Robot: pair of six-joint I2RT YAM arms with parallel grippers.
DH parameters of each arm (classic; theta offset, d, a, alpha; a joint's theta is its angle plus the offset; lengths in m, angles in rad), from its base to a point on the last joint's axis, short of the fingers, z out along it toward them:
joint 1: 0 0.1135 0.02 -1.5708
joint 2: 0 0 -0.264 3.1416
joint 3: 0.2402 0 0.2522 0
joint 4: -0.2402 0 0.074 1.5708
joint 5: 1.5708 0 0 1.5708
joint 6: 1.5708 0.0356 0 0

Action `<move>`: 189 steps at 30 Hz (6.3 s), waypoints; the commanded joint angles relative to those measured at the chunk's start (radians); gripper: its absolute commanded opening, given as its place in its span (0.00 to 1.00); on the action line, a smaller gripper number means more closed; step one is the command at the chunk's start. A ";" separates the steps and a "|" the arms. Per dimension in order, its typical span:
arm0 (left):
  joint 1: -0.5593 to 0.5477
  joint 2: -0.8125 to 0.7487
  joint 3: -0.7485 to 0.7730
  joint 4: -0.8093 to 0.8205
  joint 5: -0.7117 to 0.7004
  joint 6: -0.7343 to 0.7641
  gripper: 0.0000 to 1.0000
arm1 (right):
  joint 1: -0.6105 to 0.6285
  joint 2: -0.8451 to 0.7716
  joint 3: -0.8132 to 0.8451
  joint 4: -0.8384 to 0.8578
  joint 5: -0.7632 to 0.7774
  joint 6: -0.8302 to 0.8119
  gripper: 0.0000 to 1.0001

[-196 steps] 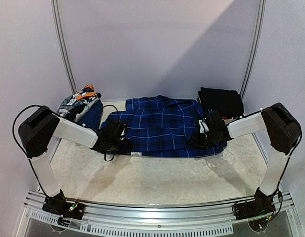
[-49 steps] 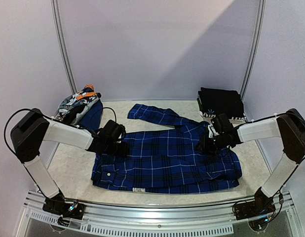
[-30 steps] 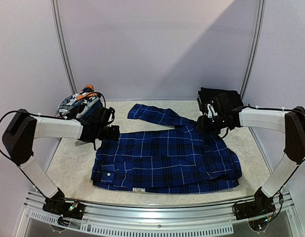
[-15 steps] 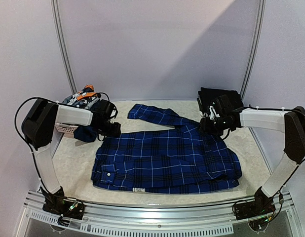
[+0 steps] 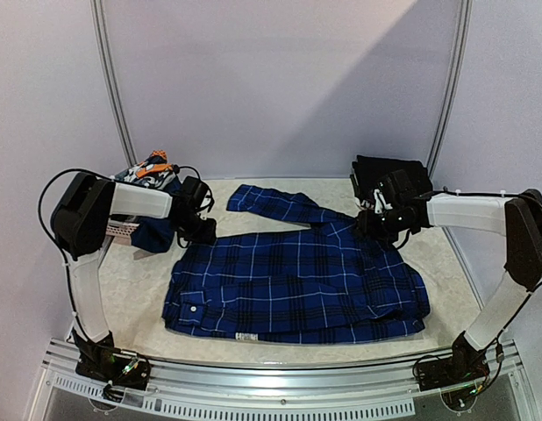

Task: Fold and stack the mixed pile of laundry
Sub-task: Pick up the 1/3-folded shirt from the center of the board, then fold the 1/3-folded shirt at the center of the board.

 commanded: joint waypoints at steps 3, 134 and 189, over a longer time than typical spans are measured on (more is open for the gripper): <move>0.012 0.047 0.003 -0.024 0.046 0.012 0.32 | -0.012 0.021 -0.008 0.018 0.001 -0.020 0.61; 0.008 -0.364 -0.393 0.406 0.076 -0.048 0.00 | -0.050 0.111 0.279 -0.074 0.130 -0.526 0.00; -0.151 -0.782 -0.959 0.655 -0.139 -0.200 0.20 | 0.128 -0.324 -0.315 -0.176 0.268 -0.118 0.24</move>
